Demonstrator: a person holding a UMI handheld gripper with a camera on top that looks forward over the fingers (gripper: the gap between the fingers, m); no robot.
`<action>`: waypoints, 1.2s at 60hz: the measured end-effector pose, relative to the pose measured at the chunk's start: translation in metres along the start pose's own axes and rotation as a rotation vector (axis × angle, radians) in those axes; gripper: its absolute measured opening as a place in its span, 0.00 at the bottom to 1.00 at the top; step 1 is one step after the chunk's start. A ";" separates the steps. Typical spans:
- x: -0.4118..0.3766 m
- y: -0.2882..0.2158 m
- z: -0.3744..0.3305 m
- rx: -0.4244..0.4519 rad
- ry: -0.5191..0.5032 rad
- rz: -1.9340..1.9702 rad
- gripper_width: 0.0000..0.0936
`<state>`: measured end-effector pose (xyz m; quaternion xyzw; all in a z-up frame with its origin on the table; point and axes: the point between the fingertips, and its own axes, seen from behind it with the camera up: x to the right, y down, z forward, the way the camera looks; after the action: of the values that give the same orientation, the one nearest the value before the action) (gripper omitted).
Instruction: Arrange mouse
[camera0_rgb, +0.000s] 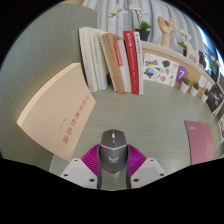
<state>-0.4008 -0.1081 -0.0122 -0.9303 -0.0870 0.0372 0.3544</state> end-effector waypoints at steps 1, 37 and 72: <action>0.001 -0.002 0.000 -0.004 0.000 0.003 0.35; 0.286 -0.194 -0.217 0.426 0.116 -0.024 0.35; 0.388 0.014 -0.039 0.045 0.127 0.103 0.35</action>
<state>-0.0123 -0.0710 0.0048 -0.9258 -0.0156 -0.0021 0.3778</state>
